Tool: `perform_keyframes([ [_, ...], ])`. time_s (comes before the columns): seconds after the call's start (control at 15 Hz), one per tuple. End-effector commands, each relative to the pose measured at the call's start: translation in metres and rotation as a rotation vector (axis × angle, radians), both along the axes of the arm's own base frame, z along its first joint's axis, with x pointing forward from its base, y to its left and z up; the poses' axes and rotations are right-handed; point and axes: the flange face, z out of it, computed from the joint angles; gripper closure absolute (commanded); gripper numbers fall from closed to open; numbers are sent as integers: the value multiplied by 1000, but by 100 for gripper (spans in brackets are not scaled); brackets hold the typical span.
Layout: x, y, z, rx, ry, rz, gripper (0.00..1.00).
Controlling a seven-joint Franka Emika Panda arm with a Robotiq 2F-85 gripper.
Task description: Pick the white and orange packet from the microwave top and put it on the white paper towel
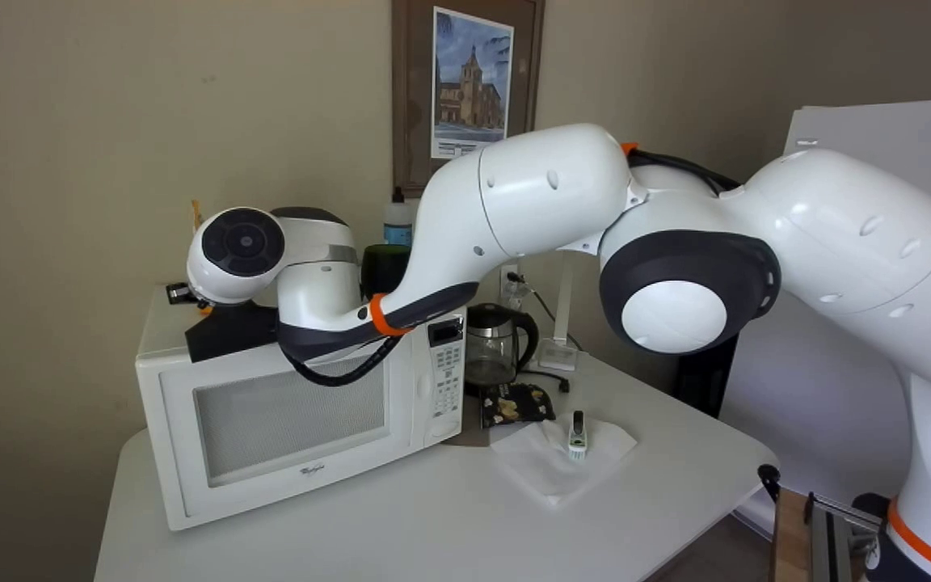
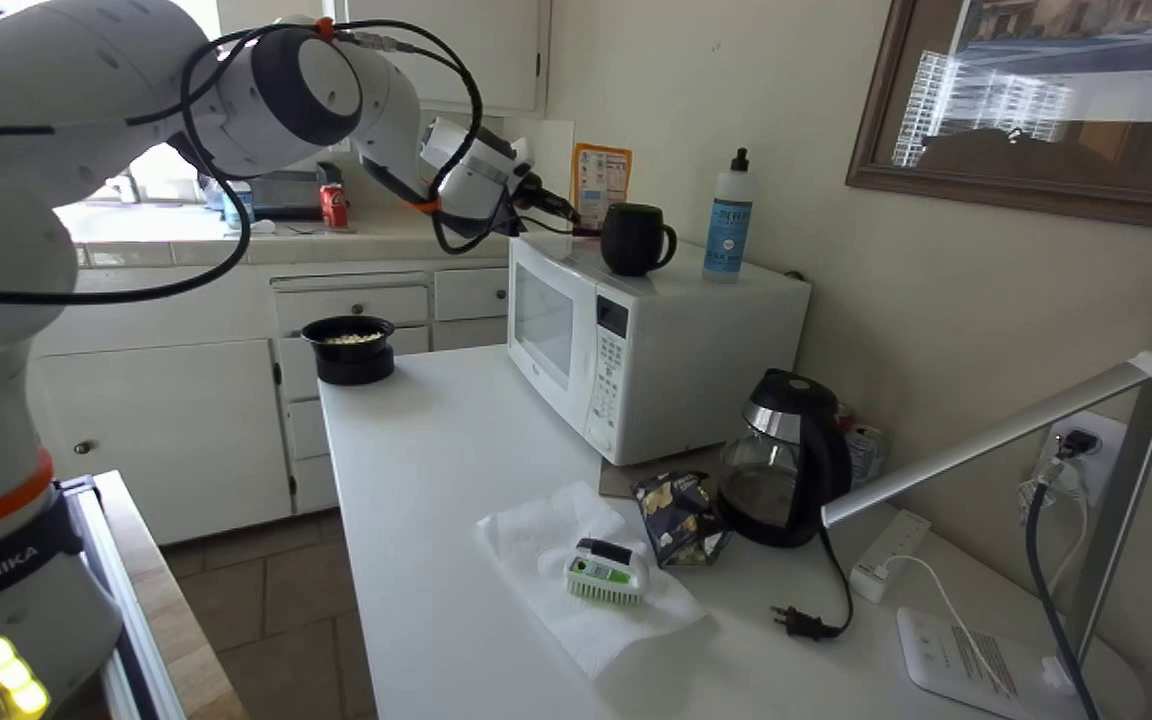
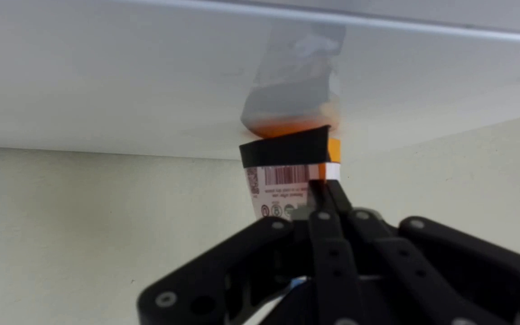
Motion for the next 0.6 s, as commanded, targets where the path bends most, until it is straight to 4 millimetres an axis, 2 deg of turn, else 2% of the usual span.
perform_keyframes([
  [0.0, -9, 20, 10, 5, -39, -3, 100],
  [0.27, -33, 51, 25, -9, -59, -27, 100],
  [0.53, -73, 76, 24, 0, -58, -91, 100],
])
